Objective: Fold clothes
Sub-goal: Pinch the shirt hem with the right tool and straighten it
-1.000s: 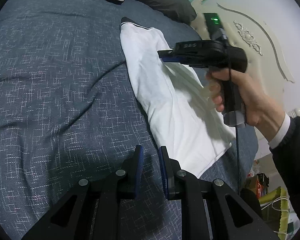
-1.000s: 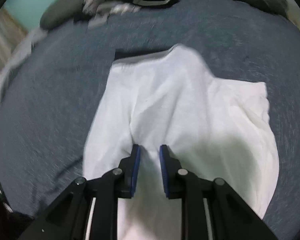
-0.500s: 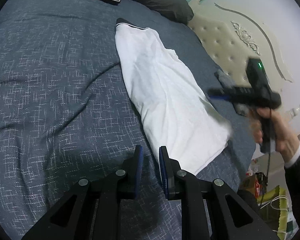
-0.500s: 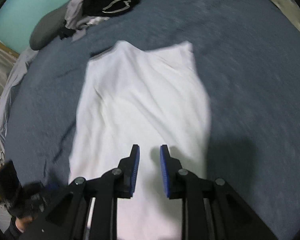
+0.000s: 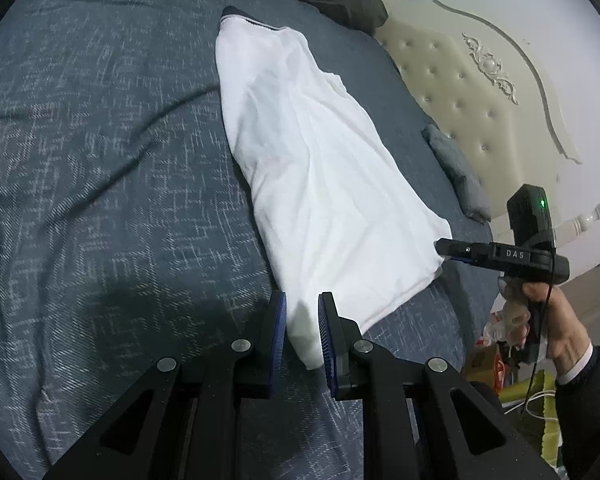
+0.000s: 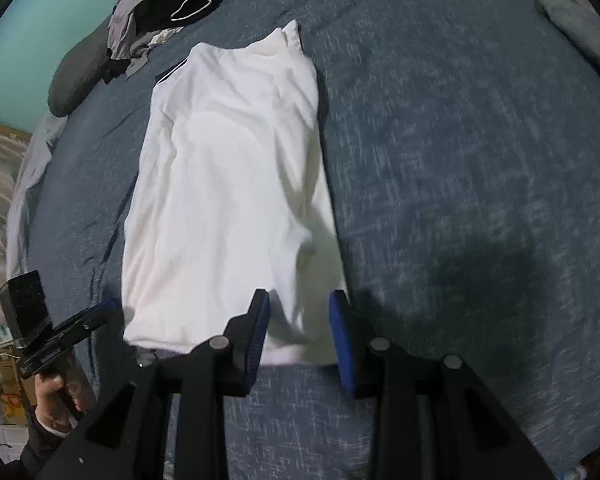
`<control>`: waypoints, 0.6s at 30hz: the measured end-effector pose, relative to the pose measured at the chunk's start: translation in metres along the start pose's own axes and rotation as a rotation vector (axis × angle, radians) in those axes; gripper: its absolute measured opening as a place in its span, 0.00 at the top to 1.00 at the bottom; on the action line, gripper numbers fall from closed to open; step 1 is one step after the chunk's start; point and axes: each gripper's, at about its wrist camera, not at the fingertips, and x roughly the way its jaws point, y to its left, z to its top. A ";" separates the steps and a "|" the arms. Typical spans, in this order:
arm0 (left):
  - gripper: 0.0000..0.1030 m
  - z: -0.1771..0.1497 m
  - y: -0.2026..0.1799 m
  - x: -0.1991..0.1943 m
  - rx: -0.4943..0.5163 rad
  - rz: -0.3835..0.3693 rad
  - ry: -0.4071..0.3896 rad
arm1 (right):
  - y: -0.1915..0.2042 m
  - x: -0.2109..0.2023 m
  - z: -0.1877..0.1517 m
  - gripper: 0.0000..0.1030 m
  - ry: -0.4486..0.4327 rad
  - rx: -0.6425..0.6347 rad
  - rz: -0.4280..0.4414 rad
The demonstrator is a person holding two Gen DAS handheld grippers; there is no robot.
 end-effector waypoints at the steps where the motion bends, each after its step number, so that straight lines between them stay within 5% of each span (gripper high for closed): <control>1: 0.83 -0.001 0.000 0.002 -0.003 -0.003 0.003 | -0.001 -0.001 -0.003 0.83 -0.005 0.001 0.020; 5: 0.83 -0.003 -0.001 0.009 -0.014 -0.015 0.019 | -0.006 -0.003 -0.006 0.93 -0.037 0.019 0.049; 18: 0.85 -0.005 -0.002 0.013 -0.008 -0.020 0.039 | -0.017 -0.011 -0.024 0.95 0.007 -0.005 0.031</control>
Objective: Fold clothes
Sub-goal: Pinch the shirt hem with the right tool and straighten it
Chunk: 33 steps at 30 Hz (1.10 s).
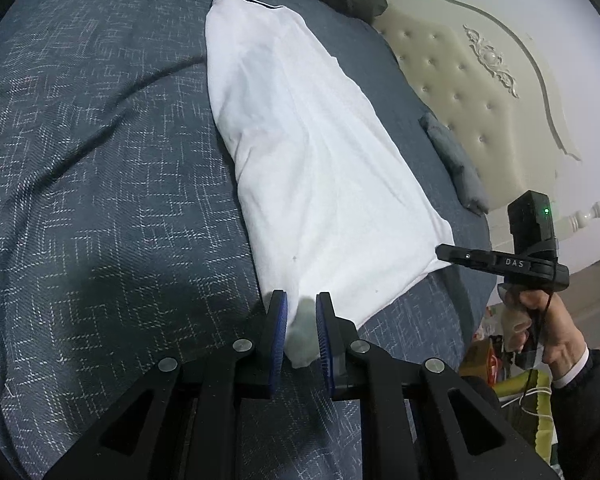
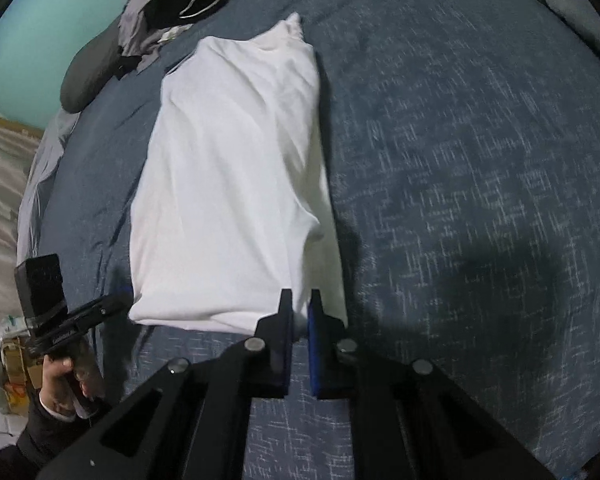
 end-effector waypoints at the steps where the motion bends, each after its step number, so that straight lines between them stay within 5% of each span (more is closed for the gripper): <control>1: 0.85 0.000 0.000 0.000 -0.001 -0.001 0.000 | 0.000 0.000 0.000 0.95 -0.006 -0.001 -0.001; 11: 0.86 -0.001 0.004 -0.003 -0.007 -0.010 0.005 | -0.003 -0.005 0.004 0.91 -0.015 0.014 -0.020; 14: 0.85 -0.003 0.005 -0.005 -0.005 -0.013 0.005 | -0.009 -0.006 0.007 0.70 -0.008 0.039 -0.041; 16: 0.85 -0.004 0.007 -0.005 -0.010 -0.016 0.009 | -0.013 -0.005 0.009 0.65 -0.001 0.057 -0.054; 33: 0.84 0.002 0.010 0.003 -0.051 -0.052 0.010 | -0.022 0.023 0.013 0.64 0.054 0.073 0.032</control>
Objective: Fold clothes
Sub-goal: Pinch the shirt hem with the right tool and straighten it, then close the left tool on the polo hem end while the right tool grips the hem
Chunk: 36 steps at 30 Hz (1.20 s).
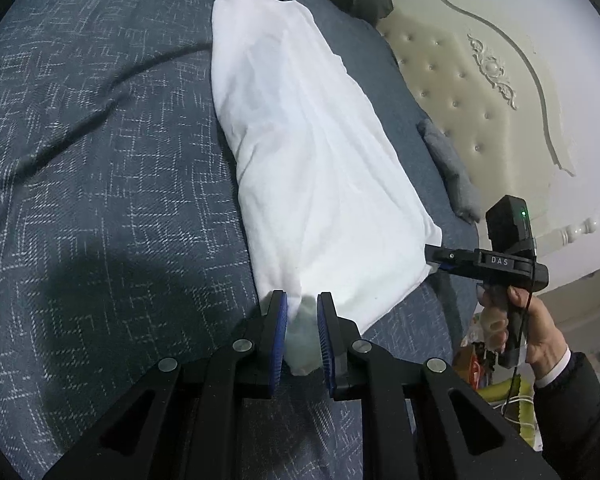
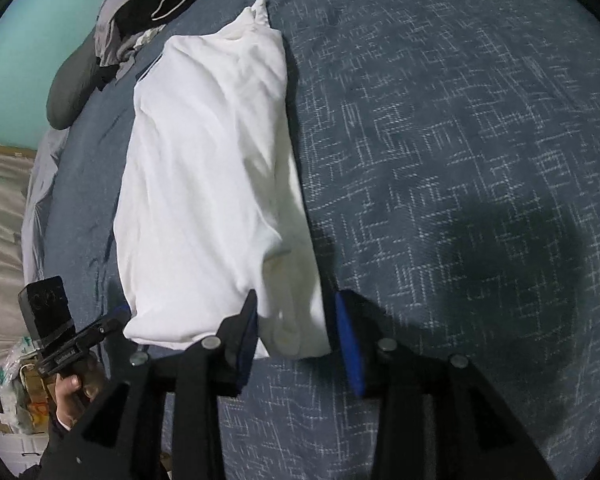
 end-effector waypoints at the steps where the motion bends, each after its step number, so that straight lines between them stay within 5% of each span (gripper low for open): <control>1: 0.84 0.000 -0.001 0.001 0.001 0.000 0.001 | 0.000 0.000 -0.001 0.64 -0.002 -0.008 -0.001; 5: 0.86 -0.001 -0.003 -0.001 0.009 0.003 -0.007 | 0.002 -0.001 -0.004 0.65 -0.011 -0.019 0.008; 10: 0.86 -0.001 -0.009 -0.006 0.030 -0.006 -0.008 | 0.010 -0.005 -0.006 0.86 -0.021 -0.060 0.024; 16: 0.85 -0.003 -0.003 -0.012 0.027 0.063 0.003 | 0.009 -0.009 -0.002 0.87 -0.037 -0.052 0.033; 19: 0.82 -0.004 -0.002 -0.012 0.006 0.029 0.025 | 0.012 -0.006 0.000 0.87 -0.029 -0.050 0.033; 23: 0.66 -0.004 -0.003 -0.005 0.000 0.052 0.034 | 0.014 -0.004 0.002 0.87 -0.027 -0.045 0.037; 34: 0.70 -0.002 -0.005 0.007 -0.007 0.052 0.001 | 0.015 -0.005 0.001 0.87 -0.026 -0.050 0.033; 36: 0.81 -0.002 -0.007 0.007 -0.002 0.041 -0.002 | 0.016 -0.006 0.001 0.87 -0.027 -0.052 0.031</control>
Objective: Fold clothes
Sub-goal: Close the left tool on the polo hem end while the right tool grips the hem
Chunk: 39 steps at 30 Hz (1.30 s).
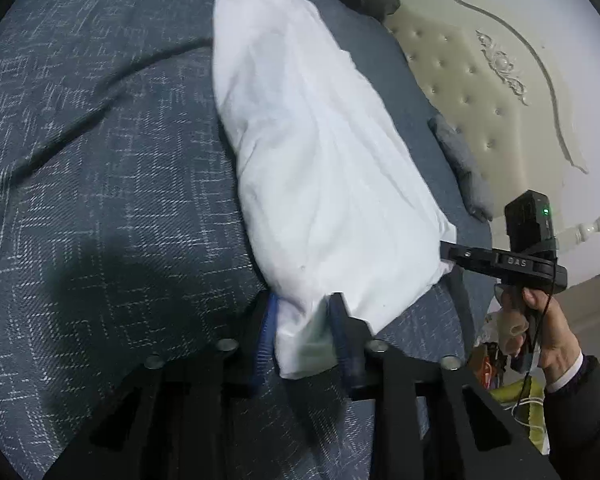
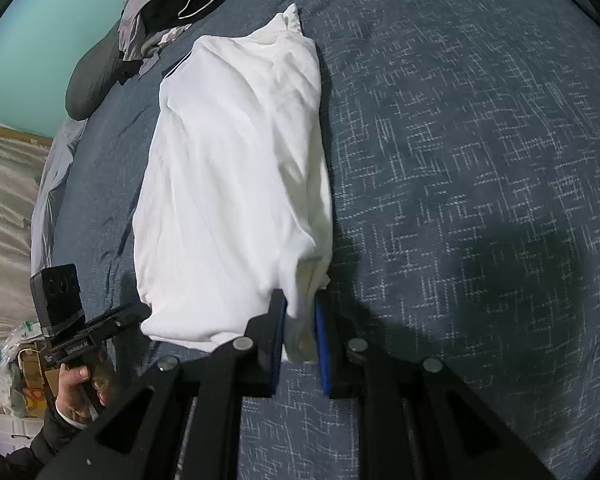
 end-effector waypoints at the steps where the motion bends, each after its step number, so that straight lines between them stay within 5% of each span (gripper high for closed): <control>1: 0.82 0.000 0.000 -0.001 -0.002 -0.005 -0.002 | 0.001 0.000 0.000 0.87 0.000 0.000 -0.001; 13: 0.87 -0.001 0.006 -0.001 -0.020 -0.012 0.009 | 0.001 -0.003 0.005 0.87 -0.002 -0.005 0.018; 25: 0.80 0.002 0.005 0.008 -0.033 -0.023 0.001 | 0.000 0.008 0.006 0.86 0.021 -0.023 0.005; 39: 0.90 0.005 -0.017 -0.001 0.029 0.009 -0.027 | 0.015 -0.001 0.005 0.94 -0.027 -0.100 0.012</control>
